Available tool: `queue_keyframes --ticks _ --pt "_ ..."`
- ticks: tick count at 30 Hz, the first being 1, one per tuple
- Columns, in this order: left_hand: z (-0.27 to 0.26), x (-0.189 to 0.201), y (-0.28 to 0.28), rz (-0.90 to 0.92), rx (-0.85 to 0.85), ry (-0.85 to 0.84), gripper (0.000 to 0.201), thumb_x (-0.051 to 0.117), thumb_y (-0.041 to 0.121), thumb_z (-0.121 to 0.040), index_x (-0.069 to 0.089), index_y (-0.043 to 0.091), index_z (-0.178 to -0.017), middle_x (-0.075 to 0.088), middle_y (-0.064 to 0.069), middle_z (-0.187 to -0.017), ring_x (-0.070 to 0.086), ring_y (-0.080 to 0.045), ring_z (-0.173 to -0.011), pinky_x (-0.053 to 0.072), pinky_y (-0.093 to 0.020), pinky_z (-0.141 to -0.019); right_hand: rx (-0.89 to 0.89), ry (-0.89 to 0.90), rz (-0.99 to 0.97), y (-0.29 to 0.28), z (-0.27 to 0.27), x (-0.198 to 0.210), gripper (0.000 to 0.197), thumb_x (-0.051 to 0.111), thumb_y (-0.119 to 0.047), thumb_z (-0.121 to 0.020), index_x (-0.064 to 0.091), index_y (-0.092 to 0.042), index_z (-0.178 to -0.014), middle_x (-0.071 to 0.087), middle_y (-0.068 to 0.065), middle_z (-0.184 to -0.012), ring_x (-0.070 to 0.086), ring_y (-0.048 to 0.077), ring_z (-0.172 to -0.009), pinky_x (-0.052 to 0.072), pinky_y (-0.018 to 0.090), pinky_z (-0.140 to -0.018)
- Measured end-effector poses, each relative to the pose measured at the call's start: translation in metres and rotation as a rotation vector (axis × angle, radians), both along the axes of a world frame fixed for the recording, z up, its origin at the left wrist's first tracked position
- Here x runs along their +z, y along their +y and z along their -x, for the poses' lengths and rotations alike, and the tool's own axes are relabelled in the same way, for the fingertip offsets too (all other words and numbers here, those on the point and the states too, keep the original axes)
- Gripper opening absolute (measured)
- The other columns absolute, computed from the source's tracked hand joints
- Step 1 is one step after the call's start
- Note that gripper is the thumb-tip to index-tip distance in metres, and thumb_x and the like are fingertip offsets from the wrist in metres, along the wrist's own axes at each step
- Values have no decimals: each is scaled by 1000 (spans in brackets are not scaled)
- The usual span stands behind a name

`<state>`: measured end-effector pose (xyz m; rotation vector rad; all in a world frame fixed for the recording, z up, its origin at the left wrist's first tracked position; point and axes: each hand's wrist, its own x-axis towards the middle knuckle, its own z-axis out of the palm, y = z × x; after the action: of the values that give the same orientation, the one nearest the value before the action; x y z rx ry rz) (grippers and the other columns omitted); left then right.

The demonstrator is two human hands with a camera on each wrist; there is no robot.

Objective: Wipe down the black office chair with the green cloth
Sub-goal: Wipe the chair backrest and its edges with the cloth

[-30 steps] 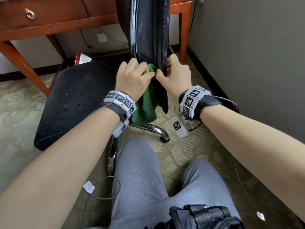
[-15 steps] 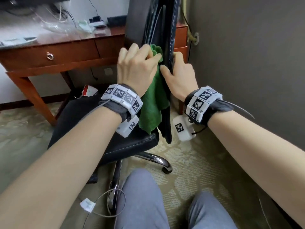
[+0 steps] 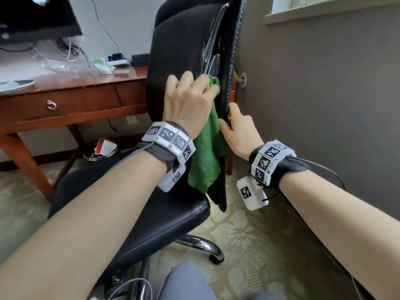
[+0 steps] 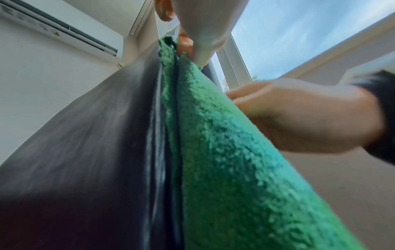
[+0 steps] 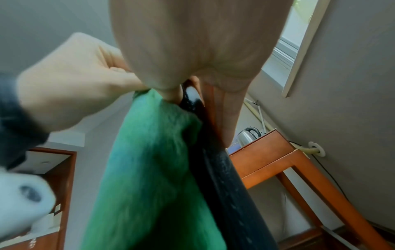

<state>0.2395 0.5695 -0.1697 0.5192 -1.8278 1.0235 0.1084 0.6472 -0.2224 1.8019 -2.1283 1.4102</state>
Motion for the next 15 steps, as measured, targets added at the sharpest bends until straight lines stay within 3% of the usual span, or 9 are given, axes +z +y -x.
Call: queue_keyframes --ticks 3,8,15 --pt "10 21 -4 18 27 23 16 63 14 -87 70 24 -76 57 6 -77 49 -23 -69 33 -36 -65 -3 15 25 -5 4 -3 25 47 -27 -98 41 -16 -119 60 10 -72 57 28 -60 50 38 -57" --pt "12 35 -6 42 -8 55 18 60 19 -92 72 25 -81 59 6 -77 52 -23 -68 37 -35 -65 15 23 19 -8 9 -4 26 47 -28 -98 41 -16 -120 61 12 -73 58 30 -61 53 45 -63" --pt "12 26 -10 132 56 -100 17 61 10 -84 65 23 -74 58 7 -81 51 -19 -65 36 -32 -65 5 8 33 -8 9 -7 29 47 -31 -98 43 -20 -123 61 10 -75 58 27 -62 54 42 -62"
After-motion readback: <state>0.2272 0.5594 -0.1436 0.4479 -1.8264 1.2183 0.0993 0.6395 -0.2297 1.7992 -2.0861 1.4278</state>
